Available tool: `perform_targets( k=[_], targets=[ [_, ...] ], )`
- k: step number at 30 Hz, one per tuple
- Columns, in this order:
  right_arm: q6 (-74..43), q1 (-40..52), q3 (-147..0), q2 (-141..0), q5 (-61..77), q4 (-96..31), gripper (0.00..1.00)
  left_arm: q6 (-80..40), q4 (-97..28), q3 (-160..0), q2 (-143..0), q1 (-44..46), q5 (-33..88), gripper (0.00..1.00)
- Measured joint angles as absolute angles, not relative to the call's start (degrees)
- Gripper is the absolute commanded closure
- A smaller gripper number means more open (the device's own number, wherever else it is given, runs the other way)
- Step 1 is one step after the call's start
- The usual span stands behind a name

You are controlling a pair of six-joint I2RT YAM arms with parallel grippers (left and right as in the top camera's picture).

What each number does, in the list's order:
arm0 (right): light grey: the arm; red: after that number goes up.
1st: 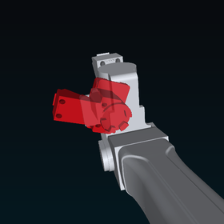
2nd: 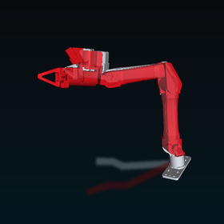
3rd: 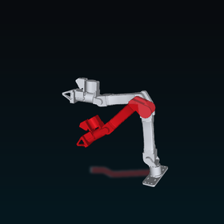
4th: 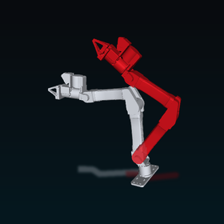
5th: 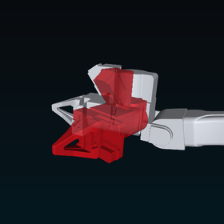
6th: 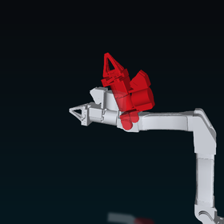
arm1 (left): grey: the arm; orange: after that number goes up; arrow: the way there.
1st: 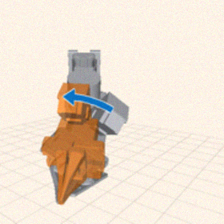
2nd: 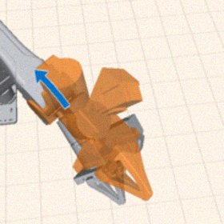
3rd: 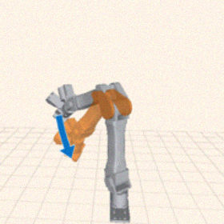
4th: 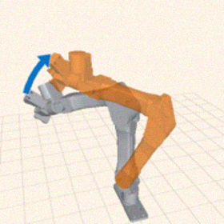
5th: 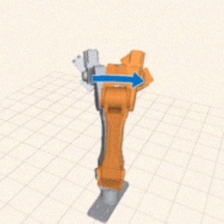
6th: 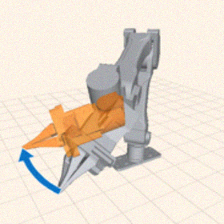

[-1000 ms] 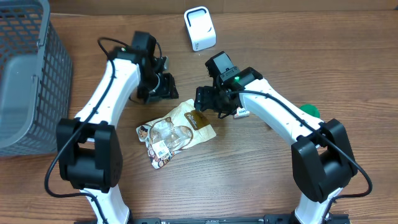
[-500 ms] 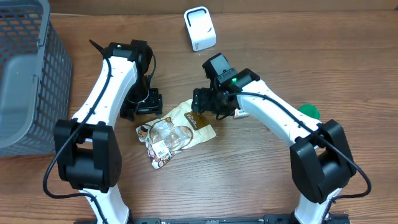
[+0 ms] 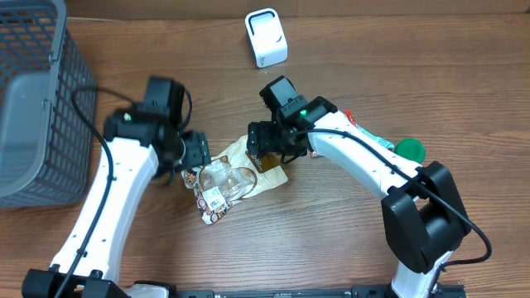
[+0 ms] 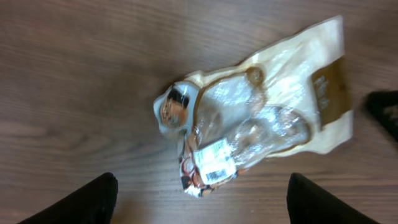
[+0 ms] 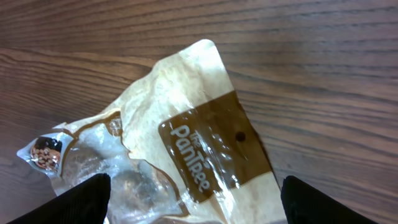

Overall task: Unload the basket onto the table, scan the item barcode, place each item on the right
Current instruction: 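Lower the left gripper onto the snack bag's left end, then grasp the snack bag with both grippers from either side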

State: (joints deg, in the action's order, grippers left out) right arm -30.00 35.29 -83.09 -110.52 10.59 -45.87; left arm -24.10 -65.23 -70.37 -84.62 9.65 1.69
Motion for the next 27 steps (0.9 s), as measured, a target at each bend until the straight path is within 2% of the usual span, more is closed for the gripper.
perform_targets(
  k=[6, 13, 20, 27],
  targets=[
    [-30.0, 35.7, -80.4, -110.5, 10.4, -44.1, 0.09, -25.7, -54.7, -59.2, -86.3, 9.6, 3.2, 0.24],
    [-30.0, 35.7, -80.1, -110.5, 10.2, -43.4, 0.09, -27.1, -48.1, -54.3, -87.5, 9.6, 3.8, 0.25],
    [-30.0, 35.9, -77.8, -110.5, 10.2, -42.0, 0.09, -30.1, -38.9, -47.3, -87.6, 9.6, 4.1, 0.29],
    [-30.0, 37.6, -77.4, -110.9, 10.3, -42.1, 0.09, -30.3, -34.9, -46.1, -87.6, 9.6, 4.1, 0.32]
  ],
)
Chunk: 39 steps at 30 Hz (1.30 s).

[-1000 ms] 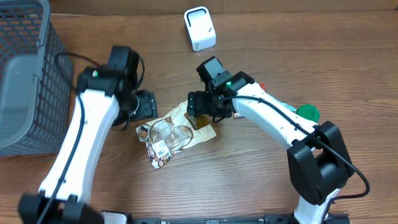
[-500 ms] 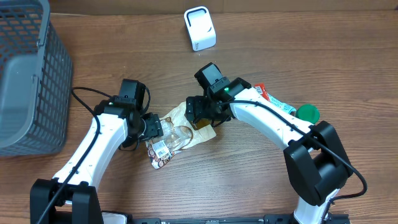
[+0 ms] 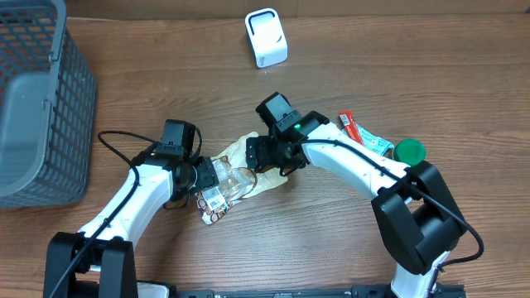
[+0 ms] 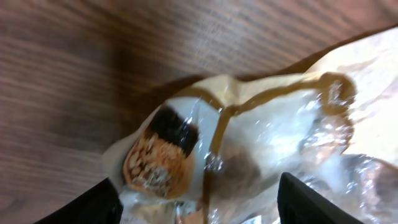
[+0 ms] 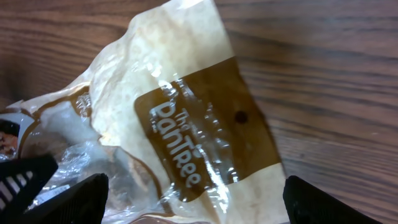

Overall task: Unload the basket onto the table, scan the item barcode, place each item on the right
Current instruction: 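Grasp the snack bag with both grippers from either side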

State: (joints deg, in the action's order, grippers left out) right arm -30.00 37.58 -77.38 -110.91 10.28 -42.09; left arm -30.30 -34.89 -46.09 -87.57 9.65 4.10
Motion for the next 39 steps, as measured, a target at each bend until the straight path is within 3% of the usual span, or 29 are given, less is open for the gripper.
perform_targets(
  k=[11, 20, 39],
  targets=[
    [-30.0, 38.3, -77.4, -111.0, 10.2, -42.0, 0.09, -30.3, -34.4, -46.0, -89.2, 9.6, 4.1, 0.33],
    [-30.1, 38.2, -77.4, -111.0, 10.2, -42.5, 0.06, -30.1, -29.4, -46.1, -92.5, 9.8, 4.5, 0.54],
    [-30.9, 38.2, -77.4, -111.0, 9.5, -43.2, 0.04, -25.3, -24.1, -46.0, -93.4, 9.8, 4.5, 0.54]
  ],
)
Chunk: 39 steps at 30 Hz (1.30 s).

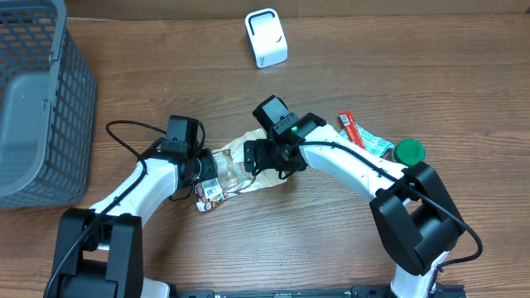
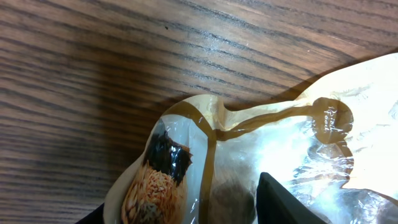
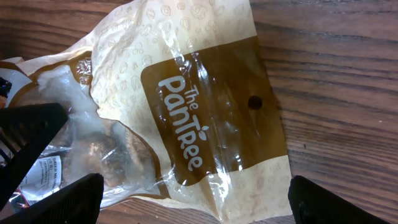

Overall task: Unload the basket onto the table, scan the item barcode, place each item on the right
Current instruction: 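Grasp the snack bag with both grippers from either side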

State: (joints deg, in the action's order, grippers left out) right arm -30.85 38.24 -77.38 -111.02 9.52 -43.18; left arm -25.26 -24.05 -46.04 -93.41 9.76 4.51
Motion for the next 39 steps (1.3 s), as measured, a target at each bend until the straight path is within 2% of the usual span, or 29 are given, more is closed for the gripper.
perform_targets(
  k=[2, 5, 8, 20, 26, 28, 32, 35, 39],
  targets=[
    [-30.9, 38.2, -77.4, -111.0, 9.4, -43.2, 0.04, -25.1, -23.9, -46.1, -93.4, 9.8, 4.9, 0.53],
    [-30.9, 38.2, -77.4, -111.0, 9.3, -43.2, 0.03, -24.8, -24.5, -46.2, -93.5, 9.8, 6.0, 0.45],
    [-31.0, 38.2, -77.4, -111.0, 9.0, -43.2, 0.03, -24.6, -26.6, -46.7, -93.4, 9.8, 6.3, 0.44],
    [-31.2, 38.2, -77.4, -111.0, 9.0, -44.4, 0.00, -24.7, -27.8, -46.9, -93.5, 9.8, 5.4, 0.54],
    [-31.3, 38.6, -77.4, -111.5, 9.2, -44.1, 0.00, -24.7, -26.3, -46.9, -93.5, 9.8, 5.3, 0.55],
    [-31.3, 38.8, -77.4, -112.1, 9.2, -43.7, 0.00, -24.6, -25.5, -46.9, -93.6, 9.8, 5.4, 0.51],
    [-31.3, 39.0, -77.4, -114.1, 9.5, -42.7, 0.01, -23.4, -23.0, -46.9, -93.7, 9.8, 5.8, 0.36],
    [-31.3, 39.0, -77.4, -115.0, 9.6, -42.4, 0.04, -23.0, -25.4, -47.5, -93.8, 9.8, 6.4, 0.33],
    [-31.3, 39.0, -77.4, -115.0, 9.6, -42.2, 0.04, -22.4, -34.9, -52.2, -93.9, 9.8, 6.6, 0.32]
  ],
)
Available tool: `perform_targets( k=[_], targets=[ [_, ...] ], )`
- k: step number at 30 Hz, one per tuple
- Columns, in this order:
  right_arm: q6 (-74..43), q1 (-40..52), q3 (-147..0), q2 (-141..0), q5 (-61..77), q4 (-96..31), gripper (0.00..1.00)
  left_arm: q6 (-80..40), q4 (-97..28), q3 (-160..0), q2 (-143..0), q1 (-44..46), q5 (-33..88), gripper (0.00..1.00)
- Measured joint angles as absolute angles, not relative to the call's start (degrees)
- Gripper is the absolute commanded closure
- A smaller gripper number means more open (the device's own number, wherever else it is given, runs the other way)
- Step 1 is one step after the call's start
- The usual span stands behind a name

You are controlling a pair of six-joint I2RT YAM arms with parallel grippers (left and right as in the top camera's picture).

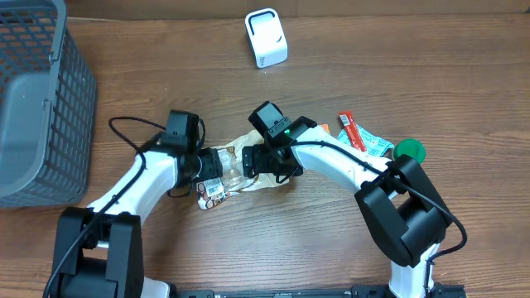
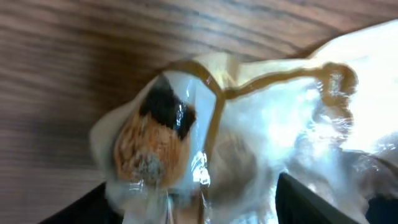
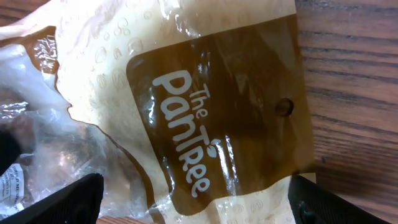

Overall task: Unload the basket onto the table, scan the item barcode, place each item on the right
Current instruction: 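Grasp the snack bag with both grippers from either side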

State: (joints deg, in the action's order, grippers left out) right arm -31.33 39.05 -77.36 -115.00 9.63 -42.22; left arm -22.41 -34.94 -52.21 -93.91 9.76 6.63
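Observation:
The item is a clear and tan PanTree snack bag (image 1: 238, 170) lying on the wooden table, with its white barcode label (image 1: 214, 190) facing up at its lower left end. The white scanner (image 1: 266, 37) stands at the table's far edge. My left gripper (image 1: 207, 165) is open, low over the bag's left end (image 2: 186, 124), with a finger on either side. At the bag's right end, my right gripper (image 1: 268, 162) is open over the brown header (image 3: 230, 112), which lies between its fingers (image 3: 68, 202).
A grey mesh basket (image 1: 33, 99) fills the far left. To the right of my right arm lie a red wrapper (image 1: 349, 127), a teal packet (image 1: 378, 146) and a green lid (image 1: 408, 151).
My right gripper has come closer to the bag's brown header, which now fills more of its view. The left gripper stays at the bag's left end, with its jaws a little wider.
Both grippers hung open above the bag, left and right of it. The left one then sat down close at the bag's left end and stayed there. The right one has come lower over the header at each moment. The bag still lies on the table.

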Motion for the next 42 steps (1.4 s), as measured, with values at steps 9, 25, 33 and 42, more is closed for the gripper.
perform_targets(
  k=[9, 25, 33, 42],
  targets=[
    [-31.4, 39.0, -77.6, -115.0, 9.6, -42.7, 0.07, -22.3, -44.2, -59.4, -94.1, 9.8, 3.7, 0.32],
    [-31.3, 39.1, -81.5, -115.0, 9.6, -43.4, 0.00, -22.5, -39.9, -58.7, -101.8, 9.8, 3.4, 0.34],
    [-31.3, 39.1, -80.6, -117.4, 9.7, -41.3, 0.02, -22.5, -39.4, -58.8, -102.4, 9.8, 3.8, 0.34],
    [-33.9, 39.1, -80.5, -117.4, 13.2, -41.8, 0.05, -22.3, -38.9, -58.8, -102.5, 10.1, 3.7, 0.33]
  ],
)
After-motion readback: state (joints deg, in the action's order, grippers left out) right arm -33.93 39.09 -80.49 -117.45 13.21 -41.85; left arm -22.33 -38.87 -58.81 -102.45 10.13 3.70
